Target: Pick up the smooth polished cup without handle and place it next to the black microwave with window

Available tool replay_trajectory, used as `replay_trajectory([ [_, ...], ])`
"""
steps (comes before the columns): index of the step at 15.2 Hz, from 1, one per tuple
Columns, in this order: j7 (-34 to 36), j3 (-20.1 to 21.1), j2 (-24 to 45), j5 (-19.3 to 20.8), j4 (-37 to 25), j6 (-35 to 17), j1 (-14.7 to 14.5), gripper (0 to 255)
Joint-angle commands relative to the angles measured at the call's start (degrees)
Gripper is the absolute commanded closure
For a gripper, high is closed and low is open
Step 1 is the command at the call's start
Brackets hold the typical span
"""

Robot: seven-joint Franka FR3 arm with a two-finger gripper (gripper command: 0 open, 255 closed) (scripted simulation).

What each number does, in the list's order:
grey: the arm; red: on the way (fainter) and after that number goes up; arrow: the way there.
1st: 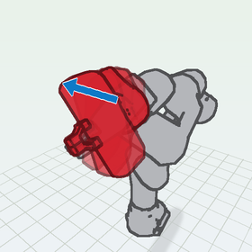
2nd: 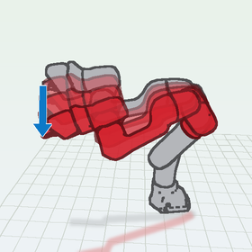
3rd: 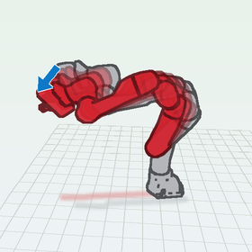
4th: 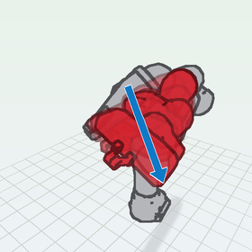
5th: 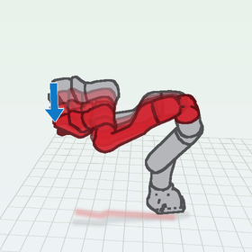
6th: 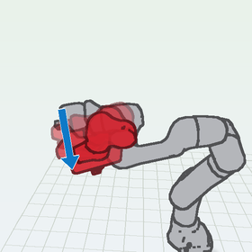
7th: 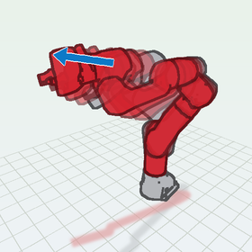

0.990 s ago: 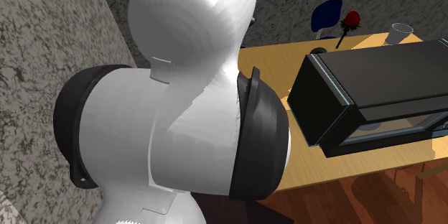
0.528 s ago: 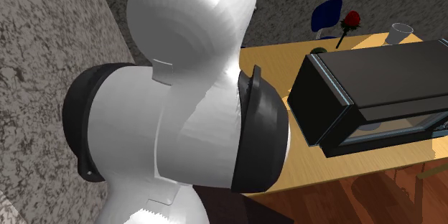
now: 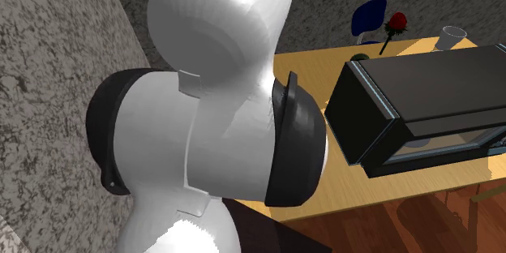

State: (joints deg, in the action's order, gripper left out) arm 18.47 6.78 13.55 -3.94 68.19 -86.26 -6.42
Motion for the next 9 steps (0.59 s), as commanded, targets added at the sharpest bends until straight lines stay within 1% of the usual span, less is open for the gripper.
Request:
replay_trajectory([
  [1,-1.90,-0.67,-2.23,-0.54,2.56,-0.18,1.36,255],
  [5,-7.04,-2.72,-7.55,-1.68,9.54,-1.37,4.55,255],
  [9,-12.29,-5.08,-11.61,-2.37,14.57,-1.79,7.44,255],
])
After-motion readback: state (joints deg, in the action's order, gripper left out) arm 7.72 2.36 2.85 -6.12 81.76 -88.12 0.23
